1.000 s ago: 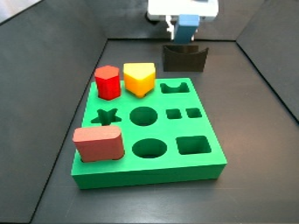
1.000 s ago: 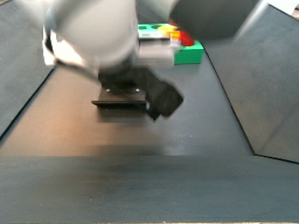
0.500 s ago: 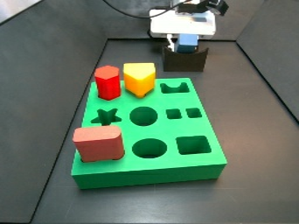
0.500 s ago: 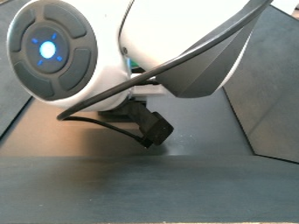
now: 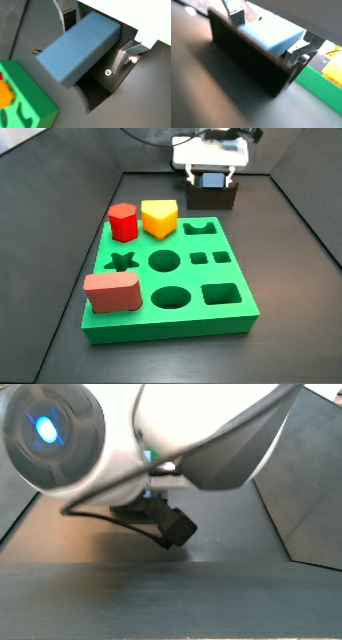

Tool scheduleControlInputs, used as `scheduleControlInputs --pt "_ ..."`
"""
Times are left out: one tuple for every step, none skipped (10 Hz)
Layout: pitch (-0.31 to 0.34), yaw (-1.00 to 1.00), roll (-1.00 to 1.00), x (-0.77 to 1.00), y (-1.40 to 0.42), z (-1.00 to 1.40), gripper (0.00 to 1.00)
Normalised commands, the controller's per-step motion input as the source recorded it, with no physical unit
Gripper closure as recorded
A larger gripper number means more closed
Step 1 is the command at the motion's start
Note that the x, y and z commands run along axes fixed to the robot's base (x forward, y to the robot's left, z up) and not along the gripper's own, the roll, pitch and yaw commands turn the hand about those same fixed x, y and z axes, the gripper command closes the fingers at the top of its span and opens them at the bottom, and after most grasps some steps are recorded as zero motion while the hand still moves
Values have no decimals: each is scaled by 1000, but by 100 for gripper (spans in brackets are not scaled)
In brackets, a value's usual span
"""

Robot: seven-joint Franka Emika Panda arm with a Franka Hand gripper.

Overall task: Pick up the rectangle object. Move up. Place the rectangle object on the fixture. Regrasp the rectangle object. Move to above the board. Insert the rectangle object.
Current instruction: Regrasp the rectangle object.

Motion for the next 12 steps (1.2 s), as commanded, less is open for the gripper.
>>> scheduleControlInputs --pt "41 3 37 -22 -5 1000 0" --pt "42 3 52 -30 -6 1000 0" --pt "58 -2 61 -36 -7 1000 0" --pt "65 -5 58 -35 -4 931 0" --pt "73 -16 56 -28 3 698 0" --pt "76 -21 55 -27 -2 578 0" --pt "73 -30 49 -23 1 342 0" --pt "56 18 1000 -74 -915 1000 0" --pt "53 18 1000 -77 -968 1000 0" --pt "46 17 1000 -94 -982 1000 0" --pt "34 16 1000 -137 -1000 979 0" --pt "29 15 1000 -110 -826 743 0"
